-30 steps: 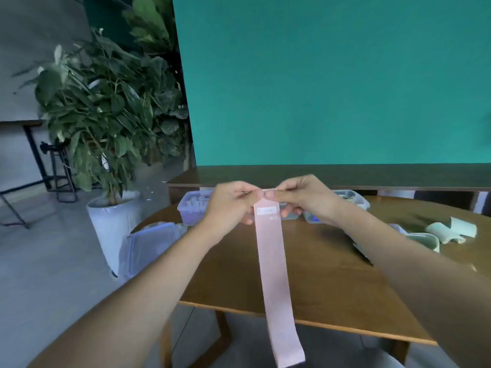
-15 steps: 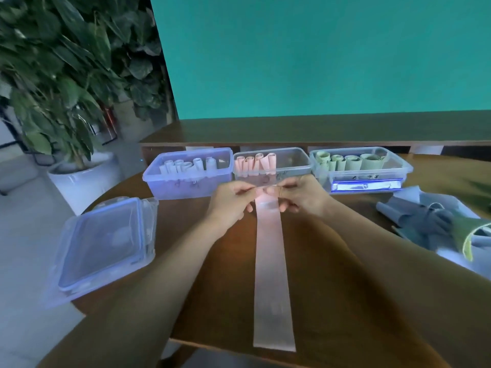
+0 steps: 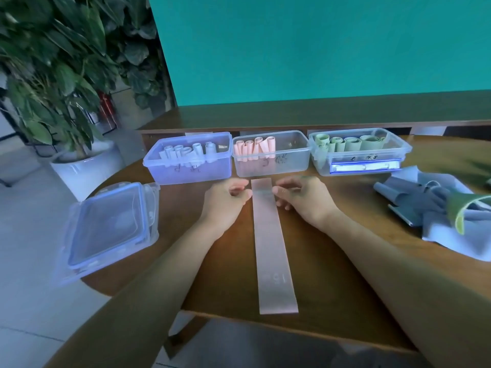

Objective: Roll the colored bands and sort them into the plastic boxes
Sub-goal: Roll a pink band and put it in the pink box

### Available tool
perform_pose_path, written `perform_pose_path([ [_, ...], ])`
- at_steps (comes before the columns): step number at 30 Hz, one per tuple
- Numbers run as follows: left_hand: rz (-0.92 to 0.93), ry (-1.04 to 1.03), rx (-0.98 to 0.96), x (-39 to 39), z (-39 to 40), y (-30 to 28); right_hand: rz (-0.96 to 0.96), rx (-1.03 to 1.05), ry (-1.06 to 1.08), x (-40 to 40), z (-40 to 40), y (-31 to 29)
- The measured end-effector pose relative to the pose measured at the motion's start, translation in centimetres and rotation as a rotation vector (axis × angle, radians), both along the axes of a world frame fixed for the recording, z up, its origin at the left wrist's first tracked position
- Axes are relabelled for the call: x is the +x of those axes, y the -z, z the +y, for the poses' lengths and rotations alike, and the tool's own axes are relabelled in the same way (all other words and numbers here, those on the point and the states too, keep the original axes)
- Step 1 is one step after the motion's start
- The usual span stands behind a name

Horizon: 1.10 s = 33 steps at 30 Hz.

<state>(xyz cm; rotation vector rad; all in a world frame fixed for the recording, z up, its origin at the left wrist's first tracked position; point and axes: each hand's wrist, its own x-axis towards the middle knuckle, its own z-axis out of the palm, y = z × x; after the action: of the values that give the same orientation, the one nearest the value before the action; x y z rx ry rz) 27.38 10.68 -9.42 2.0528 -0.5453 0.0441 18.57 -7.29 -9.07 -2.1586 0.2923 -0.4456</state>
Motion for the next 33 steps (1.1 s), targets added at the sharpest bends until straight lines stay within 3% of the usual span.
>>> perform_pose_path([
  [7,-0.058,0.1,0.073,-7.2,4.3,0.4,-0.062,-0.176,-0.109,-7.5,2.3,0.6],
  [16,-0.037,0.232,-0.132,-16.6,9.0,0.2,-0.07,-0.069,-0.329,-17.2,6.1,0.3],
  [24,-0.31,0.348,0.043,-17.4,9.9,1.7,-0.068,-0.228,-0.415,-18.0,6.4,0.4],
  [33,-0.386,0.304,0.155,-16.8,9.6,1.4,-0.07,-0.329,-0.448,-17.0,6.3,0.6],
])
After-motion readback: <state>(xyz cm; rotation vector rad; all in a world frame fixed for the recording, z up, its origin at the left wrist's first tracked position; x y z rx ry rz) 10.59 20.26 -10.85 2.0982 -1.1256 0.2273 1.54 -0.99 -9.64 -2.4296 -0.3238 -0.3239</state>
